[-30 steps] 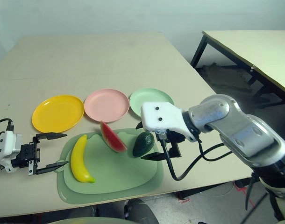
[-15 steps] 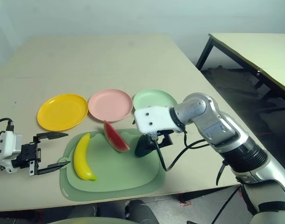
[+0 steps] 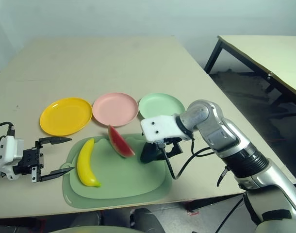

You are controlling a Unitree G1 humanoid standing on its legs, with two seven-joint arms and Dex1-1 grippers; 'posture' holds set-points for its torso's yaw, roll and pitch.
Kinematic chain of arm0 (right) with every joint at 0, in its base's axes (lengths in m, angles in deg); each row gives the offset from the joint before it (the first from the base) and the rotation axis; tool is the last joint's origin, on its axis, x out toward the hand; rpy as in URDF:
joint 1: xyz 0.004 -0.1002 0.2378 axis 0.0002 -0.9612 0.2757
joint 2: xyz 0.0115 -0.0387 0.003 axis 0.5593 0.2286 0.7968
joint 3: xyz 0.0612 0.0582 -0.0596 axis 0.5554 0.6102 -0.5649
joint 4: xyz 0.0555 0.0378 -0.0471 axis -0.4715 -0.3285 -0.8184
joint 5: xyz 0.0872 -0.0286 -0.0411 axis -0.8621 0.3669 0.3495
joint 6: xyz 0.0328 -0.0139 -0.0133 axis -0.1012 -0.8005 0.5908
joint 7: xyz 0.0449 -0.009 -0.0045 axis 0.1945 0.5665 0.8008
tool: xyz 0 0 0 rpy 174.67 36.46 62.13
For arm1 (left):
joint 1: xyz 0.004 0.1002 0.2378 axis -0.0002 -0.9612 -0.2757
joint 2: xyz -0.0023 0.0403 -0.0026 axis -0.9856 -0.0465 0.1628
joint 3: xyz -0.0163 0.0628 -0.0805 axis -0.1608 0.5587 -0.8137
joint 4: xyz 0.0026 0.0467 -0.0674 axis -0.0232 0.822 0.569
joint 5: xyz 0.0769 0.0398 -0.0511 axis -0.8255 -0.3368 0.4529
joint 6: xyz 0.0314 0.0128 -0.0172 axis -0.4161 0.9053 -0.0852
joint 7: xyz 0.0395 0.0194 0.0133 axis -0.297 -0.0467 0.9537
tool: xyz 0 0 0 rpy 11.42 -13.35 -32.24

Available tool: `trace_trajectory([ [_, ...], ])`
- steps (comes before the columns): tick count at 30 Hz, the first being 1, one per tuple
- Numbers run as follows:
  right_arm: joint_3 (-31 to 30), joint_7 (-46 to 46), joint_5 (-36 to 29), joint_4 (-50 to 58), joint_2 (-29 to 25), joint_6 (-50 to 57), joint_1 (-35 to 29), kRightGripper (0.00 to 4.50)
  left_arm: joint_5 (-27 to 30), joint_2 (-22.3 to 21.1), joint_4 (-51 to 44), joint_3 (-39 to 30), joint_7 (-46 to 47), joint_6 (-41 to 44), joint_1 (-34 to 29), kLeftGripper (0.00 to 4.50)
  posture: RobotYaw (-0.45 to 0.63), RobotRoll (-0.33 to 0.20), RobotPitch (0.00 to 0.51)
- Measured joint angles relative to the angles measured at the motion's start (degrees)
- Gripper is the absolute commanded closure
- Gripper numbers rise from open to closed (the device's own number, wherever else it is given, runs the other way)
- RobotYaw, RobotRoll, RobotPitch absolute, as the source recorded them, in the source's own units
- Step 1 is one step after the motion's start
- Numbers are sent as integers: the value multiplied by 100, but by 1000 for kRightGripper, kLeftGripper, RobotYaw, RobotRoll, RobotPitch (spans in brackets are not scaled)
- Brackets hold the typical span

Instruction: Place the fruits into color-matched plates.

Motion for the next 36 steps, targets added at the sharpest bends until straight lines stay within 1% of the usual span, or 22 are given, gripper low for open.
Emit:
trace_trajectory([
  [19, -9, -129, 461, -514, 145, -483, -6, 0, -1, 35, -177, 73, 84, 94, 12, 26, 126, 0, 0],
  [36, -18, -134, 696, -652, 281, -500, -90, 0, 0, 24, -397, 78, 170, 290, 24, 26, 125, 0, 0],
])
